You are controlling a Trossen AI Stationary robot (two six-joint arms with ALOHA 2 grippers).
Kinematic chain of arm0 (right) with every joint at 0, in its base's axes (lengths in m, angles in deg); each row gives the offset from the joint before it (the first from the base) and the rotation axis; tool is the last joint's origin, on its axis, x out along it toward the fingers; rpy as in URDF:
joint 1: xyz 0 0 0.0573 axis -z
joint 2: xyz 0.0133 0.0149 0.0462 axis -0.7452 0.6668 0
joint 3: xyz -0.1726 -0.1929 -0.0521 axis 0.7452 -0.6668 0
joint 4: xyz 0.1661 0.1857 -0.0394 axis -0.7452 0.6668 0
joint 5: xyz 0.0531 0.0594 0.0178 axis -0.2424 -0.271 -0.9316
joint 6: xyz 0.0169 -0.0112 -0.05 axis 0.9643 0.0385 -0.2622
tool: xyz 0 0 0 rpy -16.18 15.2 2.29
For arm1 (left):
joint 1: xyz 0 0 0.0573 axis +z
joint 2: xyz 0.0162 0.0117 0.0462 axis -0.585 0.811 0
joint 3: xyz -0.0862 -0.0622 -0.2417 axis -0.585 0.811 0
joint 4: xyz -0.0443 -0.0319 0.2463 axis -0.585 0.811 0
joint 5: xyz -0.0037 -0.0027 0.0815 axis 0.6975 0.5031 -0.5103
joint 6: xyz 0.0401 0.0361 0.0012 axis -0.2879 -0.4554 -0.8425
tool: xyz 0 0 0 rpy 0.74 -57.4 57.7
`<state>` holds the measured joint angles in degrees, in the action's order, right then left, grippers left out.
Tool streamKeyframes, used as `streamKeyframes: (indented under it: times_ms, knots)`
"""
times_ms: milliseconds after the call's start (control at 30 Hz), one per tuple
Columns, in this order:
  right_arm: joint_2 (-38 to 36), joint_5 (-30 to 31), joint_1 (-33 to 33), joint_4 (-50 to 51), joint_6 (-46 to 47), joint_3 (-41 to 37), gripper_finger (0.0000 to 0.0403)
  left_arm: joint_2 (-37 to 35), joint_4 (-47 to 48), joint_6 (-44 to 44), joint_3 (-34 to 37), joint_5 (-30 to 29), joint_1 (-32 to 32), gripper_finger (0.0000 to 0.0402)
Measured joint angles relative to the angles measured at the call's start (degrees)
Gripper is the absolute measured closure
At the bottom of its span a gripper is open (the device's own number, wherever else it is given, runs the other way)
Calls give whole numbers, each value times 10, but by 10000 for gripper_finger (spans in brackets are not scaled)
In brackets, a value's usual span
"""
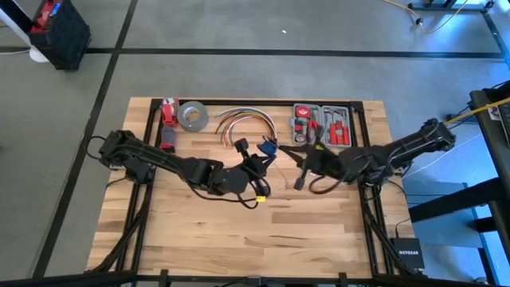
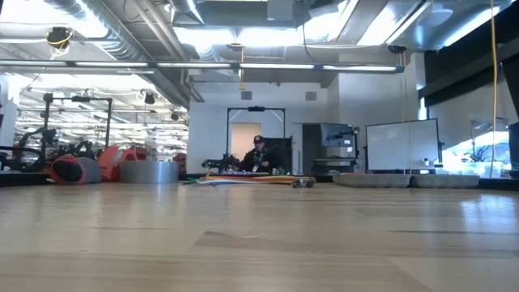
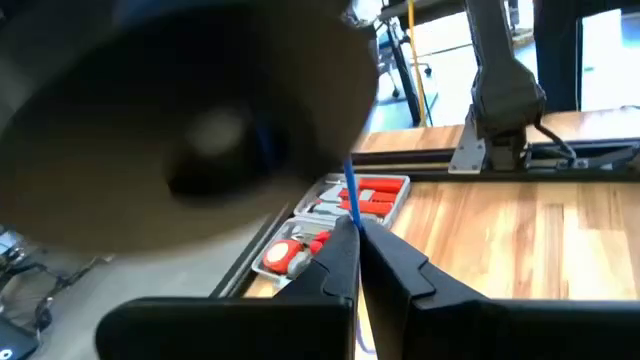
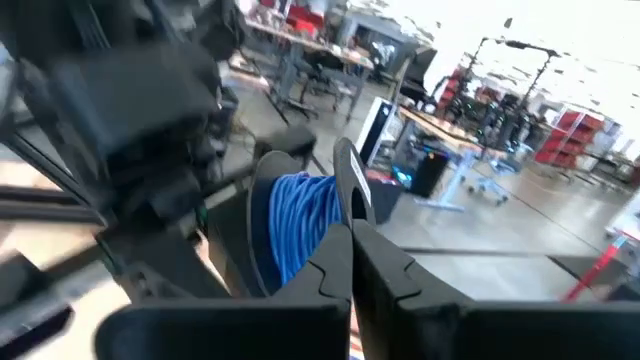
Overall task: Coil cords
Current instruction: Coil the blue wire on the black spool
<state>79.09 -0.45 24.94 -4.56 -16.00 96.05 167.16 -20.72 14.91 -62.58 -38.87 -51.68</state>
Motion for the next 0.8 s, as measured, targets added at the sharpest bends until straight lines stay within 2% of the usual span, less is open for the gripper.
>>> streamKeyframes:
  times_ms: [433, 567, 800]
  knots:
    - [-18, -20, -32, 12, -29, 43, 402, 20, 33, 1, 3, 4, 18, 401]
    - [-18, -10, -56, 30, -29, 48, 402, 14, 68, 12, 3, -64, 20, 401]
    - [-19, -26, -88, 108, 29, 48, 402, -33, 162, -11, 11, -78, 27, 401]
